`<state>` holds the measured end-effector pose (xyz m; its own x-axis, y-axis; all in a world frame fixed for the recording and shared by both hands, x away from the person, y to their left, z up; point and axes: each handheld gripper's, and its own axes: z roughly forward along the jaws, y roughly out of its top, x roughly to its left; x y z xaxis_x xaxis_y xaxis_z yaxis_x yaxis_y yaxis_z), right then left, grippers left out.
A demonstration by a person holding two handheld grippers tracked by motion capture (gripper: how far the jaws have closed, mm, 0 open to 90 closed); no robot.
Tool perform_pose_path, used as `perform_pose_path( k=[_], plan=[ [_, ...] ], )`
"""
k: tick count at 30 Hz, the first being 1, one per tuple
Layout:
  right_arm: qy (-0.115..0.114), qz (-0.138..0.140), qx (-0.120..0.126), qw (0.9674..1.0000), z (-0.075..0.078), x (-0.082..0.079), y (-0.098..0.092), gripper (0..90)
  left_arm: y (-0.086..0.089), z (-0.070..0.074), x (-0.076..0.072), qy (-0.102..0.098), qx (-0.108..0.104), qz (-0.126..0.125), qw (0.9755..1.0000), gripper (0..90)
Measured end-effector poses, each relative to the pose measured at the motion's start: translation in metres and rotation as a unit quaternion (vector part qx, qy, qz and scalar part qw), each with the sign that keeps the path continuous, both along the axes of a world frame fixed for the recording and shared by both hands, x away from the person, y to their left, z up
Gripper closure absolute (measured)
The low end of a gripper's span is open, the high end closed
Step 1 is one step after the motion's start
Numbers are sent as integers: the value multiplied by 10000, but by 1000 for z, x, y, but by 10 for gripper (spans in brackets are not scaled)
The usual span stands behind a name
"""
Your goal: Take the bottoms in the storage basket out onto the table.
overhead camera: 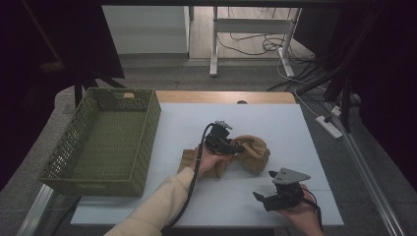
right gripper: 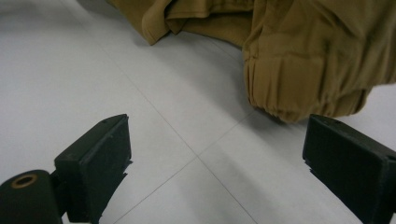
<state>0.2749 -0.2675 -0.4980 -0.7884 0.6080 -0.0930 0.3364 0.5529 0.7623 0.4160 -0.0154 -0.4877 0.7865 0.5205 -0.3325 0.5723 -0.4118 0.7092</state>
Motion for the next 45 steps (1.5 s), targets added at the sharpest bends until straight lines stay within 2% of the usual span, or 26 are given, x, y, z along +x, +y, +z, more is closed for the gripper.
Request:
perform_pose_path(
  k=[2,3,6,9,14,17,22,26,31,34,39,45],
  plan=[
    [3,-3,11,10000,0,0,0,77,2,5,-5,-196,78,128,9997,247],
    [12,-5,12,10000,0,0,0,77,5,8,-6,-242,24,170,9996,218],
    [-4,0,3,10000,0,0,0,77,14,16,-11,-286,-202,137,9993,187],
    [-8,-1,10,10000,1,0,0,77,24,25,-17,-387,-215,181,9989,166],
    [-19,-6,24,10000,1,0,1,77,46,37,-32,-560,-223,319,9977,171],
    [-31,-1,19,10000,1,0,1,77,60,44,-43,-768,-137,423,9961,175],
    [-38,-6,21,10000,1,0,1,77,85,52,-63,-966,-131,539,9938,181],
    [-37,-11,27,10000,1,0,1,77,103,56,-76,-1026,-122,618,9927,185],
    [-49,-18,40,10000,2,0,1,77,126,62,-91,-982,-239,764,9919,205],
    [-51,-21,36,10000,1,0,1,77,138,66,-102,-1107,-139,841,9902,205],
    [-55,-6,19,10000,1,0,2,77,158,65,-114,-1193,-64,1024,9875,206],
    [-66,-42,46,10000,2,0,1,77,181,61,-128,-1200,-103,1217,9852,207]
  ],
)
